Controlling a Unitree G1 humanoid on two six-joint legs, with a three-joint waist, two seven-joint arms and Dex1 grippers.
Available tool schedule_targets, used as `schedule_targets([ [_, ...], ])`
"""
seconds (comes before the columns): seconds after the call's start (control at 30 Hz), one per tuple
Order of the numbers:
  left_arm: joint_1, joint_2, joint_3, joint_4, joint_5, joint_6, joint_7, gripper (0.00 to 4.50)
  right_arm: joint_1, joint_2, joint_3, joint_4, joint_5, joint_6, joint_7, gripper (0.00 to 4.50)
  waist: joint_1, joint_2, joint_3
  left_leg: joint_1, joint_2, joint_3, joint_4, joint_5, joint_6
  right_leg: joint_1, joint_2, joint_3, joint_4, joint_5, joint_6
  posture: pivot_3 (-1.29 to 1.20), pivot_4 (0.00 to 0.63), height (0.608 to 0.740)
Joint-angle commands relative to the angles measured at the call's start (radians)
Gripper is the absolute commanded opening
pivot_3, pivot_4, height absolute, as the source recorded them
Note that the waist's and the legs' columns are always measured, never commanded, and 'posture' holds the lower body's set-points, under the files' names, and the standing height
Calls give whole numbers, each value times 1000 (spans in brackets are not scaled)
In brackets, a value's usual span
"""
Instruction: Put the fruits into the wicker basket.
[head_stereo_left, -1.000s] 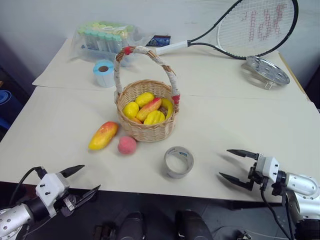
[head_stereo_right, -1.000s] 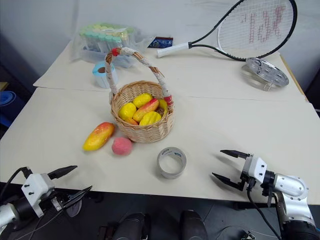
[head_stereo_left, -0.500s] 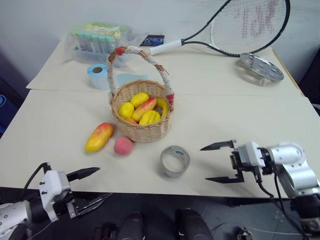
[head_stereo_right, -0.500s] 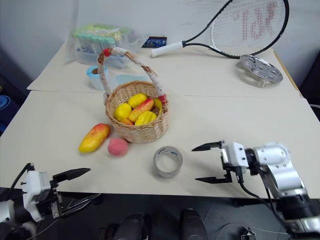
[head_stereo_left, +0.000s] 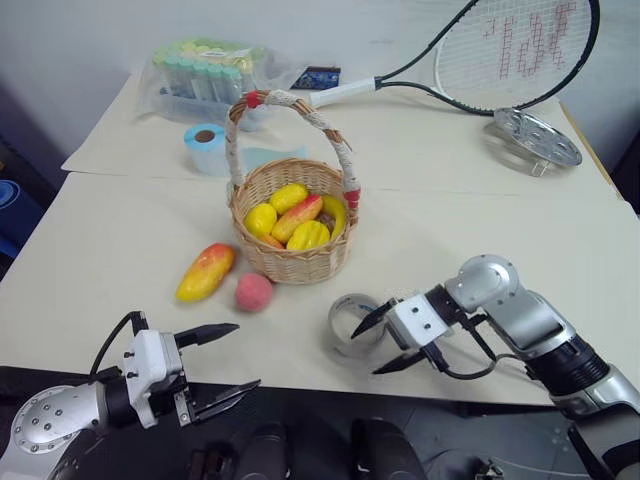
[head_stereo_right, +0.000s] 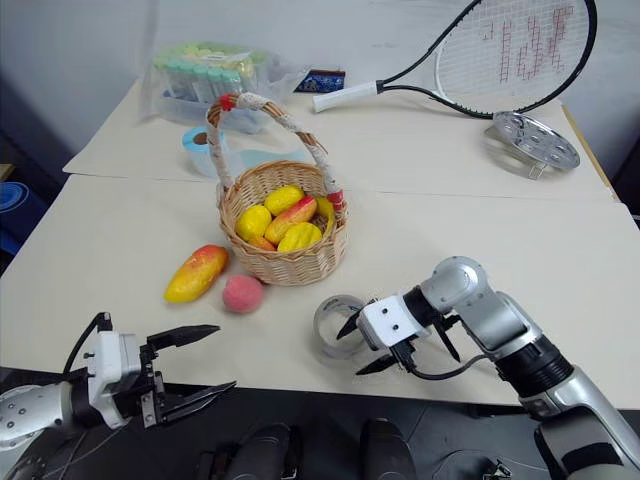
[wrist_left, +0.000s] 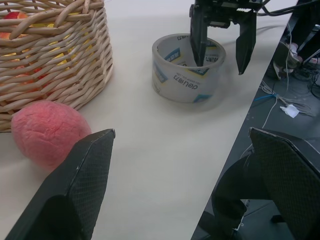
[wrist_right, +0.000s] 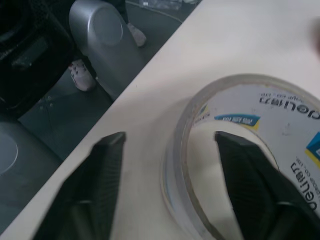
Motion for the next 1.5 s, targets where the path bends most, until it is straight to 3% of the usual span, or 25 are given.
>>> schedule_targets([
  [0.03,-5,6,0,-30,-6,1,2,4500,0,8,-15,-27,7,-12,-3,1580,0,0,0,0,0,0,0,0,0,0,0,0,0,0,0,0,150,740],
  [0.17,-39,11,-55,-50,-26,40,-1,4500,25,-24,-61,-62,64,24,10,224,1,0,0,1,0,0,0,0,0,0,0,0,2,0,0,0,150,740],
  [0.37,-225,-60,-185,-111,-65,117,106,4500,116,-170,-354,-91,354,311,-30,200,17,0,0,-1,-1,-1,2,0,1,1,-1,0,1,1,2,0,150,740],
  [0.53,-360,-126,-268,-110,-107,185,172,4500,32,-245,-490,386,237,172,-87,196,8,0,0,3,-1,0,3,0,2,6,0,0,-1,2,3,0,150,740],
  [0.63,-398,-117,-304,-89,-87,184,148,4500,-80,-241,-473,729,133,29,-114,196,4,0,0,3,-1,2,2,1,1,5,1,1,-1,2,3,0,150,740],
  [0.73,-428,-105,-323,-65,-61,162,121,4500,-208,-231,-410,1052,-30,-138,-247,196,-1,2,1,2,-1,7,2,3,1,0,3,2,1,2,3,0,150,740],
  [0.9,-449,-97,-320,-53,-14,115,111,4500,-296,-224,-377,1280,-154,-232,-406,196,-8,2,2,3,-1,11,3,4,1,-1,4,1,2,2,4,0,150,740],
  [1.1,-376,-80,-303,-47,15,66,93,4500,-298,-249,-438,1296,-128,-285,-335,2168,-14,3,2,1,-1,10,6,3,2,0,3,5,2,3,6,0,150,740],
  [1.33,-163,-28,-121,-31,53,2,79,4500,-188,-288,-603,1105,49,-427,-136,4482,-17,6,4,2,0,11,5,3,2,0,3,10,2,3,6,0,150,740],
  [1.5,6,-49,109,48,32,-65,62,4500,-5,-184,-661,710,264,-262,-48,4482,-21,5,4,3,2,12,4,2,2,0,3,11,1,3,5,0,150,740],
])
